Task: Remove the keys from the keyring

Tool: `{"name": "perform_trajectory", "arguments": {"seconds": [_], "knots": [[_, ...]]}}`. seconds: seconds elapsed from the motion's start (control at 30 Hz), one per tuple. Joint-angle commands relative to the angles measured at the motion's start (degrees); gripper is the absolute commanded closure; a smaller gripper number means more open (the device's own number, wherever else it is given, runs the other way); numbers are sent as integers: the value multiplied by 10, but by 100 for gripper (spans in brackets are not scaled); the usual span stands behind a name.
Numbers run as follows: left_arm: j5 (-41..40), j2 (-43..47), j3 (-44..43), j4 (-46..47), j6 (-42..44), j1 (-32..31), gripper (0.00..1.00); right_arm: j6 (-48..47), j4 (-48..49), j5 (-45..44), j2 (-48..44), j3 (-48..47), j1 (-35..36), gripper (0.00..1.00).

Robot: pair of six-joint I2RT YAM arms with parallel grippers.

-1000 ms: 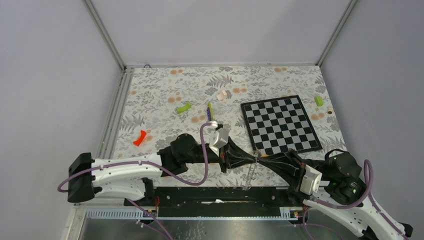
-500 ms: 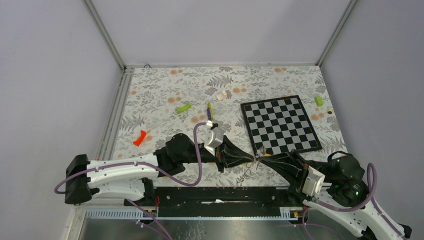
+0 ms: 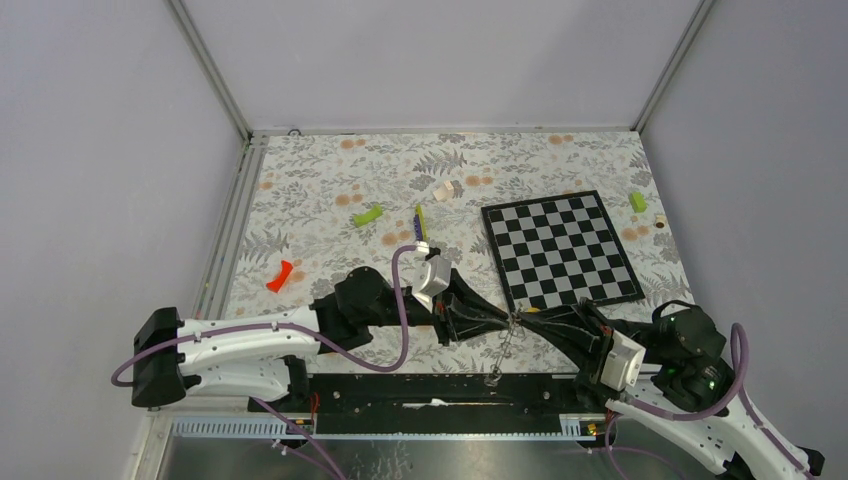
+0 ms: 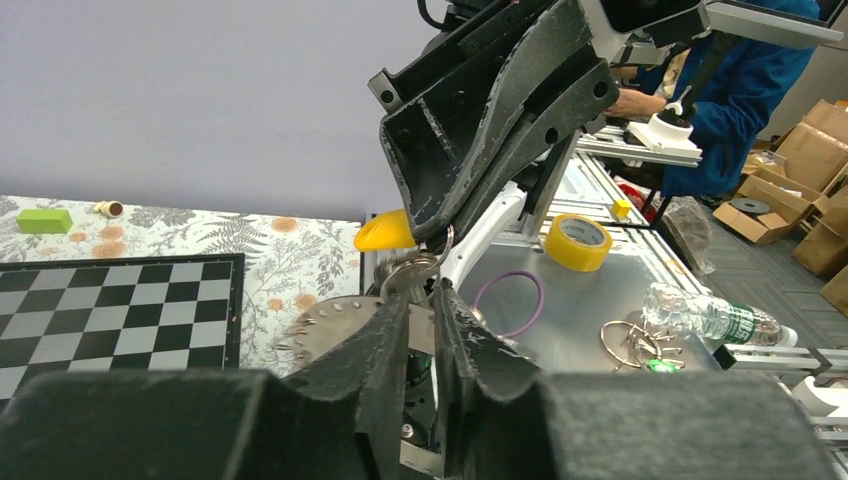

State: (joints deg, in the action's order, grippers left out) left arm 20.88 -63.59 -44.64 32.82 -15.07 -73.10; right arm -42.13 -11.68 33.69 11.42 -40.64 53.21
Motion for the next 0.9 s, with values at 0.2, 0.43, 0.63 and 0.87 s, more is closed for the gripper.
{"name": "perform_trajectory", "arguments": {"seconds": [0.2, 0.43, 0.63, 0.87], "knots": [[12, -7, -20, 38, -4, 1, 65, 5, 32, 4, 10, -9, 1, 100], [7, -17, -20, 38, -5, 1, 61, 9, 36, 8, 9, -9, 0, 100], [8, -25, -26, 46, -6, 1, 60, 13, 38, 11, 9, -7, 0, 100], [11, -33, -35, 47, -6, 1, 59, 14, 36, 12, 6, -5, 0, 100]]}}
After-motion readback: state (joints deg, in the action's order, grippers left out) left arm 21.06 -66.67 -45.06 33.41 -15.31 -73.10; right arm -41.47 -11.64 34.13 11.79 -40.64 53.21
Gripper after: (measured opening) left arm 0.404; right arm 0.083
